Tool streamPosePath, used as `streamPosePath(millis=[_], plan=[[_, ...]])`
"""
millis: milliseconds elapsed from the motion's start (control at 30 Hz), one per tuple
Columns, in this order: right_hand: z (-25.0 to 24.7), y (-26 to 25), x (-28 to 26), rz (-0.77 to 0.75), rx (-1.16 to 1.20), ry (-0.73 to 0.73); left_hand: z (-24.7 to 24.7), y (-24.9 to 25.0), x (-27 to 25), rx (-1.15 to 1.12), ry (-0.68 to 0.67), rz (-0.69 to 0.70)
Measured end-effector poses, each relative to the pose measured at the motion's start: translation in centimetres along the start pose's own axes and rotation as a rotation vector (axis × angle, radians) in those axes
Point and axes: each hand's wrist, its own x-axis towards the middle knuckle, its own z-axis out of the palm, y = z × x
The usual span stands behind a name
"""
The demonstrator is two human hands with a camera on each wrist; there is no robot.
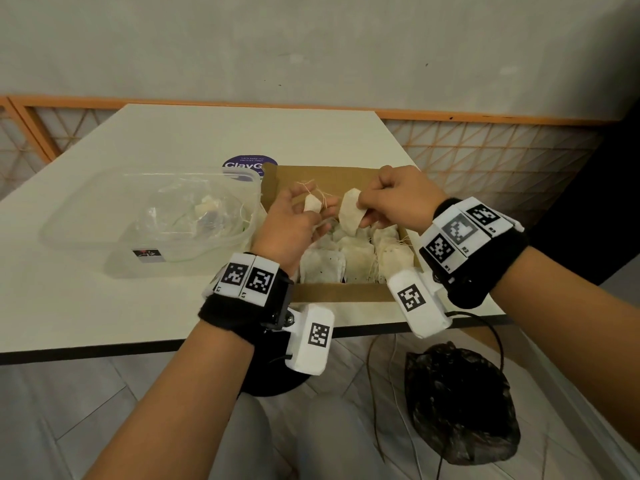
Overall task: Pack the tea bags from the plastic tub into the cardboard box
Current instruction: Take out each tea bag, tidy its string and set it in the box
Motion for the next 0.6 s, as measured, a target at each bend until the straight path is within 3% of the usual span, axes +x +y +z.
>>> streamPosePath(millis=[167,300,500,600], plan=[[1.5,-0.1,-0.4,0.047,0.136,-0.08,0.7,-0.8,-0.2,0.229,0.012,0.175],[2.0,-0.4,-0.5,0.058,0.22,-0.118,1.6,-0.7,-1.0,0.378,-0.063,0.247],[1.8,-0.2,-0.8,-0.038,0.141,-0.115,1.9,-0.3,-1.2,0.415,-0.151,0.187],[0.6,0.0,-0.6,-0.051,0.084,-0.104,1.2,0.2,-1.0,0.254,-0.053,0.129]])
